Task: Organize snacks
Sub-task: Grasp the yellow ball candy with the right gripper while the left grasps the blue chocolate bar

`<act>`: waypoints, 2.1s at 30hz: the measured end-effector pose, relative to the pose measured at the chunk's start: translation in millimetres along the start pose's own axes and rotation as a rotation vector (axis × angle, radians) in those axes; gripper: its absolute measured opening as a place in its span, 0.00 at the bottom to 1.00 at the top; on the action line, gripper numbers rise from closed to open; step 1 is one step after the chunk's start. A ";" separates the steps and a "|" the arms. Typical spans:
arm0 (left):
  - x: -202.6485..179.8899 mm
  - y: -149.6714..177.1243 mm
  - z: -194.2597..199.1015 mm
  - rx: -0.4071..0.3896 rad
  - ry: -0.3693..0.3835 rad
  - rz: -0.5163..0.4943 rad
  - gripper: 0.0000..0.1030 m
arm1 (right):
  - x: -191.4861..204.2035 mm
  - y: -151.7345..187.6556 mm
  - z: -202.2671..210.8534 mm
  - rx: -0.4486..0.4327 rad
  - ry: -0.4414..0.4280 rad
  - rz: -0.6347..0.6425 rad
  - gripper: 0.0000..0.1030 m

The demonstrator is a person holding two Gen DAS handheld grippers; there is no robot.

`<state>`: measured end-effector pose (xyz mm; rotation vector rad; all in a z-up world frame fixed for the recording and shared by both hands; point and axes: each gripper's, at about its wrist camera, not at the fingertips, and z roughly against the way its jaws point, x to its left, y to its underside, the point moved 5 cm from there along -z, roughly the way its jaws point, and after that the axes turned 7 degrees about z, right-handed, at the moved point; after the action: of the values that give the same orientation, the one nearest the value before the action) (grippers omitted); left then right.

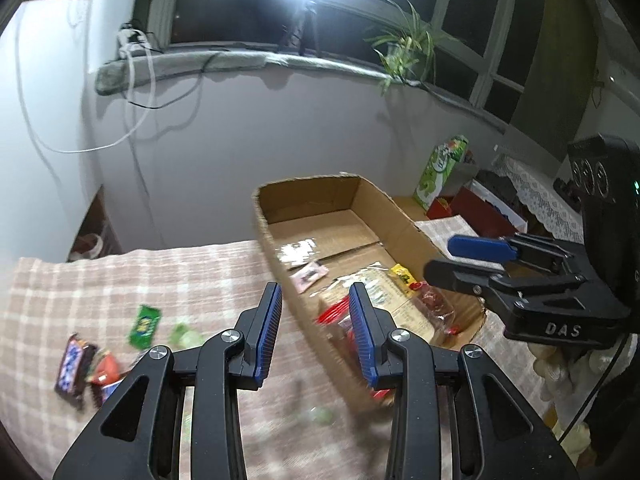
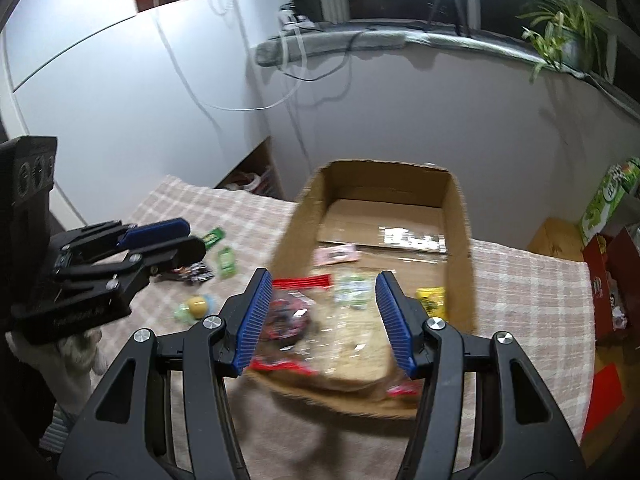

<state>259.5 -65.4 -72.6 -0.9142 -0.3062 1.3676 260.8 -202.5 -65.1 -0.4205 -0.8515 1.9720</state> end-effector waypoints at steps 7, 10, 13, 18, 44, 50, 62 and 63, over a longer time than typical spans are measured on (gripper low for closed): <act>41.7 7.9 33.8 -0.033 -0.048 0.047 0.32 | 52.6 1.2 0.8 0.010 -0.046 0.055 0.55; 64.8 12.9 47.3 -0.043 -0.071 0.079 0.32 | 74.3 1.7 -4.4 0.020 -0.070 0.073 0.55; 87.8 18.8 59.8 -0.051 -0.090 0.116 0.32 | 95.0 3.8 -13.0 0.036 -0.093 0.090 0.55; 124.6 29.5 74.0 -0.056 -0.126 0.161 0.32 | 123.4 10.0 -34.1 0.067 -0.123 0.104 0.55; 213.8 57.9 11.8 0.086 -0.213 0.119 0.32 | 150.2 41.5 -123.5 0.210 -0.083 0.062 0.43; 218.2 60.1 1.1 0.099 -0.209 0.111 0.32 | 157.2 41.1 -133.3 0.221 -0.063 0.098 0.42; 220.8 60.3 -6.8 0.103 -0.205 0.111 0.29 | 154.5 38.2 -147.3 0.243 -0.044 0.116 0.28; 221.0 60.0 -7.0 0.102 -0.205 0.112 0.26 | 154.6 38.1 -147.2 0.243 -0.046 0.116 0.28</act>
<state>272.1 132.0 -188.1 -0.7171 -0.3421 1.5694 243.7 -25.3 -188.9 -0.2880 -0.6168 2.1685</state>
